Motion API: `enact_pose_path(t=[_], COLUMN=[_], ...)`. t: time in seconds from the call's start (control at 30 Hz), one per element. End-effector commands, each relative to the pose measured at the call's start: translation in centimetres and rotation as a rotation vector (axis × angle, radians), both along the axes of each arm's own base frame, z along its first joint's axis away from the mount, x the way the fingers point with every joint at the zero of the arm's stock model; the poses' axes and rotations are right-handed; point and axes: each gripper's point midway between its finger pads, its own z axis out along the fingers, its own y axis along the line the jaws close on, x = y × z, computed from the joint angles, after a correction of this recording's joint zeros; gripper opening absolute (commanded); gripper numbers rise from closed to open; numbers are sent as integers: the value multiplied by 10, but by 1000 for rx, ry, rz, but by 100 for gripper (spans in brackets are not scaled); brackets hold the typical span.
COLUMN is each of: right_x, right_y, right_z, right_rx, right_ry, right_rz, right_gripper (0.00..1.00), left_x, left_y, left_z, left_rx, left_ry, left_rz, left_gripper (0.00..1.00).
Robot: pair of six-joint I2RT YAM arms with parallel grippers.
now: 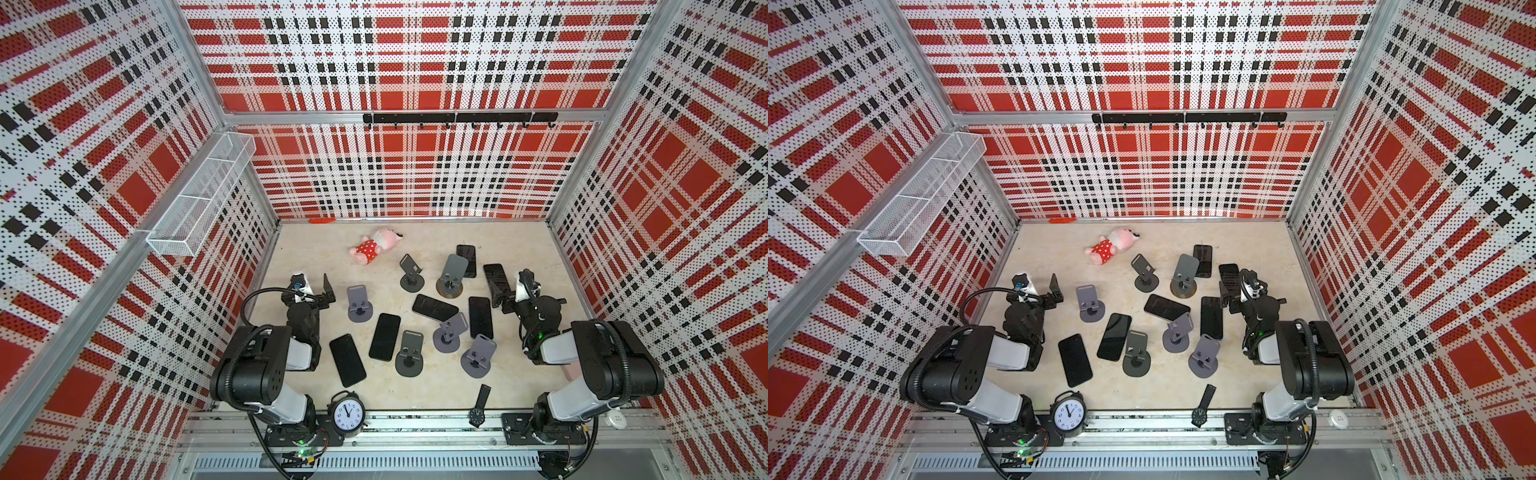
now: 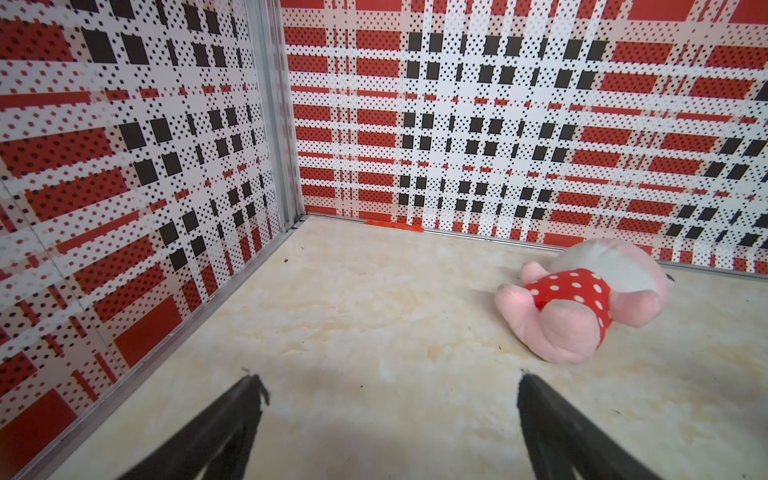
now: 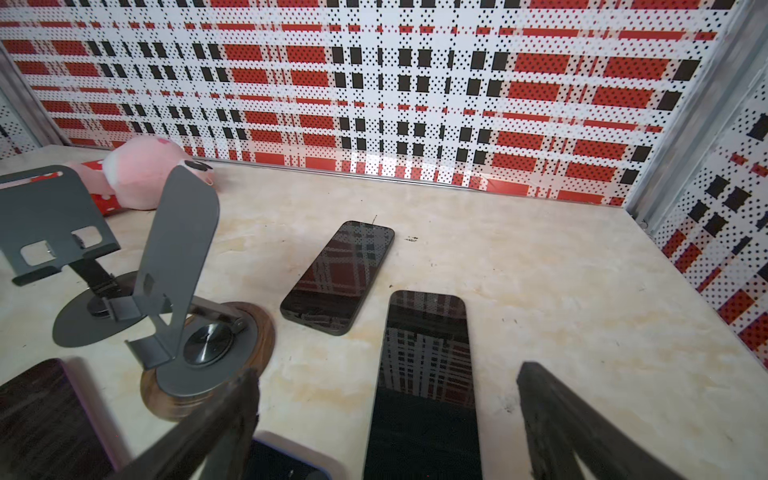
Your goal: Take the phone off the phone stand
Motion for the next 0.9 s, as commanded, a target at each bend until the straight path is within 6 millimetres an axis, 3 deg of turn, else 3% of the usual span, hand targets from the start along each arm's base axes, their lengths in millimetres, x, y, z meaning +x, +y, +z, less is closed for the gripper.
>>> enact_pose_path(t=[0.0, 0.5, 0.67, 0.87], right_x=[-2, -5, 7, 7], right_y=[5, -4, -10, -13], right_z=[11, 12, 7, 7], right_rx=[-21, -21, -7, -5], right_ry=[-57, -73, -24, -23], right_rz=[34, -34, -70, -88], right_gripper=[100, 100, 100, 100], left_x=[1, 0, 0, 0], left_y=[1, 1, 1, 1], left_z=[9, 8, 9, 9], left_rx=[4, 6, 6, 6], left_ry=[-35, -35, -36, -36], left_rz=[11, 11, 11, 11], left_gripper=[98, 98, 98, 98])
